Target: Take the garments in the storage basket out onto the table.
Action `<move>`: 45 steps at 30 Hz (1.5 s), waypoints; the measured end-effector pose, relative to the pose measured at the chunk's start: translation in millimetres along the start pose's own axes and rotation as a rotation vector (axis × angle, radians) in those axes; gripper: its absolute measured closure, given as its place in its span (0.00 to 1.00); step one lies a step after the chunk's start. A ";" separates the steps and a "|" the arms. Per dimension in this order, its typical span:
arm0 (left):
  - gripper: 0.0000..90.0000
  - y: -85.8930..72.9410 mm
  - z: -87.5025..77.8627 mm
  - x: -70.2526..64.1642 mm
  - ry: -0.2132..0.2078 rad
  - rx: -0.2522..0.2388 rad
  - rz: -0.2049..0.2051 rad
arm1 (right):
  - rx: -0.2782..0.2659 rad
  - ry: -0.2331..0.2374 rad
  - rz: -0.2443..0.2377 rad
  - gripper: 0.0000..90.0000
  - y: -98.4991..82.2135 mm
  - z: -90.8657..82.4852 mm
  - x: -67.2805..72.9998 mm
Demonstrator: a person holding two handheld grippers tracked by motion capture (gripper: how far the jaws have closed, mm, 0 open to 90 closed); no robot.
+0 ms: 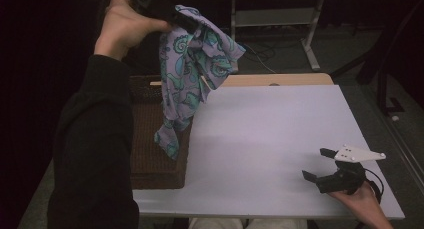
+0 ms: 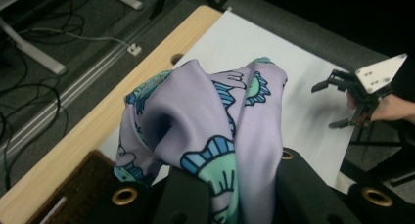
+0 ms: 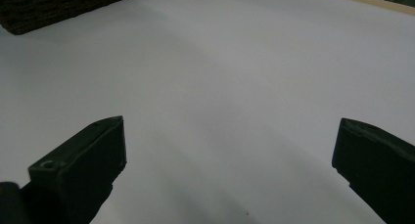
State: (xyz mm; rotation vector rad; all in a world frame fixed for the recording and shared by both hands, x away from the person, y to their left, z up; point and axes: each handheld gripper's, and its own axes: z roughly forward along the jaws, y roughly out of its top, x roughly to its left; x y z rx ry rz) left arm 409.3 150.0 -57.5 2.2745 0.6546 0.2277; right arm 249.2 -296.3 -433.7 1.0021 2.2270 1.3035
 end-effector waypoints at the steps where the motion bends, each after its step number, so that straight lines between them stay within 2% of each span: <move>1: 0.94 2.3 0.4 -0.9 -0.001 -0.008 0.000 | 0.000 0.000 0.000 0.00 0.0 0.0 0.0; 2: 0.94 6.5 1.3 -2.8 -0.010 -0.030 -0.004 | -0.002 0.000 -0.002 0.00 0.1 0.0 0.1; 9: 0.94 16.8 11.0 -9.0 -0.032 -0.050 0.012 | -0.002 0.001 -0.003 0.00 0.3 0.3 0.3; 15: 0.94 25.1 28.2 -13.9 -0.052 -0.060 0.026 | -0.005 0.001 -0.001 0.00 0.4 0.0 0.1; 22: 0.94 36.8 48.0 -20.7 -0.083 -0.109 0.028 | -0.008 0.002 -0.002 0.00 0.5 0.0 0.0; 34: 0.94 45.1 67.6 -24.8 -0.126 -0.149 0.025 | -0.004 0.006 -0.005 0.00 0.7 0.8 0.2; 45: 0.94 52.7 89.5 -30.5 -0.155 -0.165 0.023 | -0.005 0.007 -0.008 0.00 0.8 0.7 0.1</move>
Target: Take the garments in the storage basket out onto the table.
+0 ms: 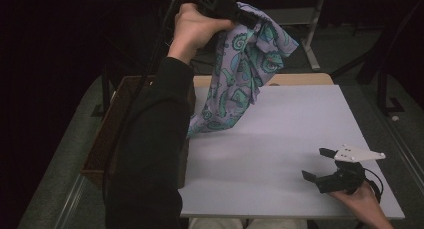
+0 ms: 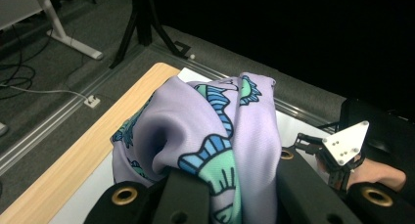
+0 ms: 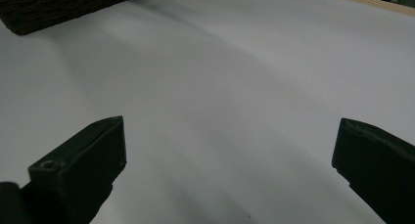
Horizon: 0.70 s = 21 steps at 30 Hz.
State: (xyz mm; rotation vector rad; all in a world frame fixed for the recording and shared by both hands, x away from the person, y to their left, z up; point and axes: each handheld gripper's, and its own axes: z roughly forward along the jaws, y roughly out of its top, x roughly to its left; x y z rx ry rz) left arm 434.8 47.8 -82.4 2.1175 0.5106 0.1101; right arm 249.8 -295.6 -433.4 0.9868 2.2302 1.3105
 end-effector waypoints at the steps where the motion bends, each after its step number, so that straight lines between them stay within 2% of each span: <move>1: 0.94 0.6 0.9 -0.3 0.003 -0.002 0.004 | 0.000 0.000 0.000 0.00 0.0 0.0 0.0; 10: 0.94 -0.4 18.5 -0.4 -0.018 -0.002 0.005 | 0.000 0.002 -0.003 0.00 0.1 0.4 0.0; 21: 0.94 -10.6 48.3 4.6 -0.028 0.041 0.002 | 0.001 0.005 -0.009 0.00 0.0 0.3 0.2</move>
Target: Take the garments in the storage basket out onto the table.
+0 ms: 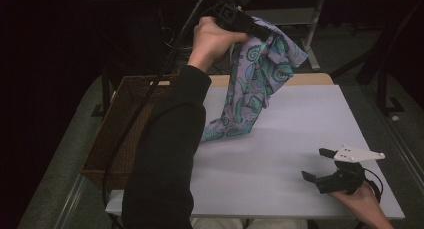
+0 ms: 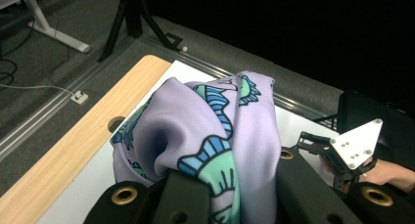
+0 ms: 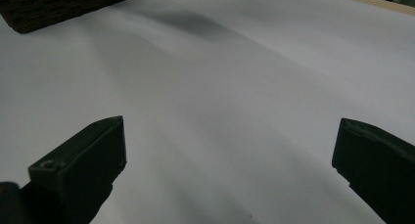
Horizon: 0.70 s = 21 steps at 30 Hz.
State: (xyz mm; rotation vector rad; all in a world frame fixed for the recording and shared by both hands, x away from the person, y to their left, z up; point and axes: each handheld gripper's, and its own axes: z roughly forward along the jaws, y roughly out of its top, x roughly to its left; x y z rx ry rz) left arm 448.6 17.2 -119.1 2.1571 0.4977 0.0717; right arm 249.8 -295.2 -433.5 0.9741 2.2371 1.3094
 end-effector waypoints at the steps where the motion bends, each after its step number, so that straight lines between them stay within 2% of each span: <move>1: 0.94 -1.9 2.4 0.7 -0.002 0.002 -0.001 | -0.001 0.000 -0.001 0.00 0.0 -0.1 -0.1; 13: 0.94 -34.9 33.8 11.4 -0.025 0.068 -0.020 | 0.008 0.002 0.003 0.00 0.0 0.0 1.0; 21: 0.94 -51.1 52.2 14.4 -0.048 0.085 -0.031 | 0.006 0.002 0.000 0.00 -0.1 0.2 0.9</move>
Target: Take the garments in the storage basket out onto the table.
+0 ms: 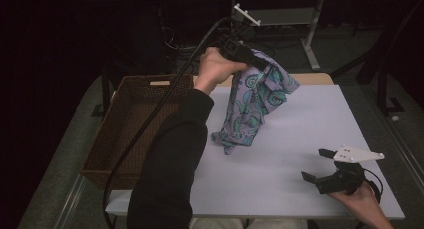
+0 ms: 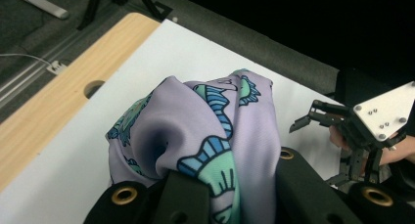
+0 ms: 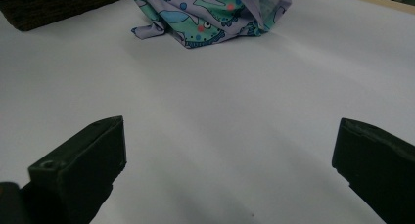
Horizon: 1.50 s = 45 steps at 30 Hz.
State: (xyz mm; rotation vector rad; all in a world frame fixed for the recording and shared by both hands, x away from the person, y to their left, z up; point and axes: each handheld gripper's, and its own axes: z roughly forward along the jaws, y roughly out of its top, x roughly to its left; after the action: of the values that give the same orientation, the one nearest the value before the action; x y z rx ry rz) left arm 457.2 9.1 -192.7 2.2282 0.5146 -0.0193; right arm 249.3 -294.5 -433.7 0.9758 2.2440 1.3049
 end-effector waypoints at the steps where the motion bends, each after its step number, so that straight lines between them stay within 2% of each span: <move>1: 0.94 -0.8 2.1 -0.2 -0.002 -0.001 0.000 | 0.000 0.000 0.000 0.00 0.0 0.0 0.0; 13: 0.93 -10.4 27.7 -0.4 -0.024 0.016 -0.003 | 0.001 0.001 0.001 0.00 -0.2 -0.5 0.1; 26: 0.93 -23.3 47.5 2.2 -0.036 0.050 -0.007 | 0.002 0.003 -0.004 0.00 -0.3 -0.1 0.2; 37: 0.93 -54.5 86.0 12.8 -0.057 0.123 -0.047 | 0.004 0.003 -0.009 0.00 -0.3 0.7 0.2; 41: 0.92 -63.5 97.9 13.6 -0.059 0.140 -0.046 | 0.007 0.004 -0.008 0.00 -0.5 0.6 0.2; 45: 0.92 -72.5 108.7 15.0 -0.065 0.153 -0.066 | 0.006 0.004 -0.009 0.00 -0.4 0.6 0.3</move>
State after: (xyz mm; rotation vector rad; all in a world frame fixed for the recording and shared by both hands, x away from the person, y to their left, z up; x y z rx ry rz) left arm 461.1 -24.2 -319.8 2.3497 0.5675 -0.1705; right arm 249.3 -294.0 -434.3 0.9652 2.2542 1.2975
